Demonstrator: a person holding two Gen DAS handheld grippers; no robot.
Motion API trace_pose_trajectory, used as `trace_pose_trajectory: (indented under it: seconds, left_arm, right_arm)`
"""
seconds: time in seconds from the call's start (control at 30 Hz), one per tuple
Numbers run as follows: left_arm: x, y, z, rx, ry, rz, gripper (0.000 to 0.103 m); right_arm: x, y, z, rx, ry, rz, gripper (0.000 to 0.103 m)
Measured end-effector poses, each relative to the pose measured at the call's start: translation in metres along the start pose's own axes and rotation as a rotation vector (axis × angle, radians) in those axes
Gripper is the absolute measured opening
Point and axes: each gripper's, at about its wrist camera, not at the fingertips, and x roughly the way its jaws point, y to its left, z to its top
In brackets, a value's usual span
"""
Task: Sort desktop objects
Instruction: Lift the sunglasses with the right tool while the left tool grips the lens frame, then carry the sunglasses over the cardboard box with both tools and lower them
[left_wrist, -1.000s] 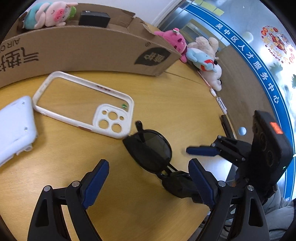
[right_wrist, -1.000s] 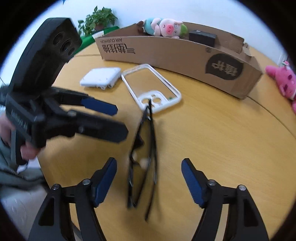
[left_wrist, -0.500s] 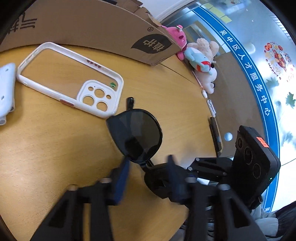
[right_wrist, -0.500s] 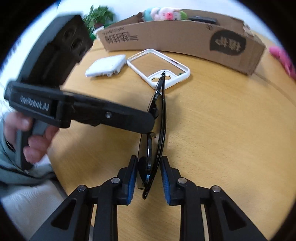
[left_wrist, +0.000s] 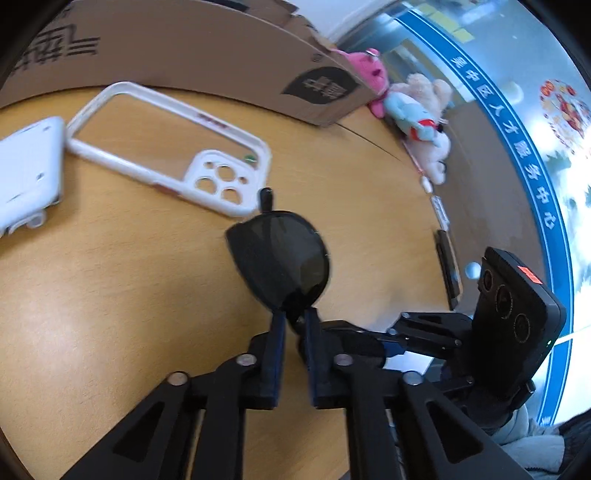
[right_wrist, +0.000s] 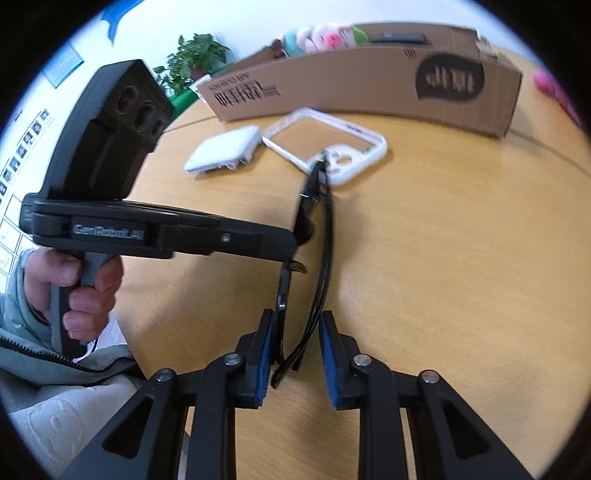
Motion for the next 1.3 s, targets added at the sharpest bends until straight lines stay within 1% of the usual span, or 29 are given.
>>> trace_pose_trajectory:
  seconds: [0.03,0.1,0.17,0.2,0.23,0.27,0.3,0.33,0.37,0.53,0.6,0.7,0.77,1.07,1.2,1.3]
  left_arm:
    - [0.000,0.002,-0.001,-0.011,0.005,0.019,0.028]
    - [-0.002,0.007,-0.002,-0.047,0.004,-0.038,0.042]
    - [-0.001,0.008,-0.003,-0.057,0.013,-0.081,0.049]
    - [0.004,0.007,-0.003,-0.060,0.025,-0.108,0.049]
    - [0.008,0.008,-0.004,-0.068,0.039,-0.154,0.049]
    - [0.013,0.010,-0.005,-0.082,0.051,-0.197,0.043]
    - [0.018,0.011,-0.007,-0.099,0.069,-0.221,0.034]
    - [0.022,0.010,-0.008,-0.103,0.072,-0.233,0.030]
    - [0.022,0.009,-0.008,-0.099,0.068,-0.236,0.029]
    - [0.015,0.009,-0.007,-0.109,0.030,-0.243,0.025]
    - [0.009,0.004,-0.005,-0.094,0.006,-0.221,0.024]
    - [-0.006,0.000,0.002,-0.079,-0.032,-0.206,0.024]
    - [-0.019,-0.004,0.010,-0.063,-0.069,-0.187,0.021]
    - [-0.060,-0.022,0.046,0.006,-0.190,-0.144,0.021]
    - [-0.085,-0.025,0.068,0.052,-0.254,-0.129,0.017]
    - [-0.108,-0.019,0.087,0.091,-0.300,-0.110,0.017]
  right_arm:
    - [0.000,-0.002,0.000,0.011,-0.002,0.009,0.022]
    - [-0.002,-0.005,-0.001,0.022,-0.009,0.010,0.022]
    - [-0.001,-0.009,-0.002,0.046,-0.013,0.045,0.022]
    - [0.000,-0.011,-0.002,0.060,-0.016,0.071,0.022]
    - [0.002,-0.012,-0.002,0.076,-0.018,0.099,0.022]
    - [0.003,-0.014,-0.003,0.093,-0.019,0.131,0.022]
    - [0.003,-0.017,-0.005,0.109,-0.023,0.162,0.022]
    - [0.003,-0.016,-0.006,0.116,-0.027,0.181,0.022]
    - [0.003,-0.016,-0.007,0.118,-0.029,0.183,0.022]
    - [-0.002,-0.017,-0.006,0.137,-0.056,0.212,0.022]
    - [-0.006,-0.014,-0.001,0.123,-0.072,0.214,0.022]
    - [-0.015,-0.005,0.010,0.101,-0.104,0.222,0.022]
    - [-0.020,0.002,0.020,0.082,-0.127,0.227,0.021]
    - [-0.030,0.028,0.073,-0.040,-0.202,0.201,0.020]
    - [-0.034,0.041,0.100,-0.117,-0.226,0.177,0.020]
    - [-0.036,0.050,0.126,-0.180,-0.251,0.158,0.020]
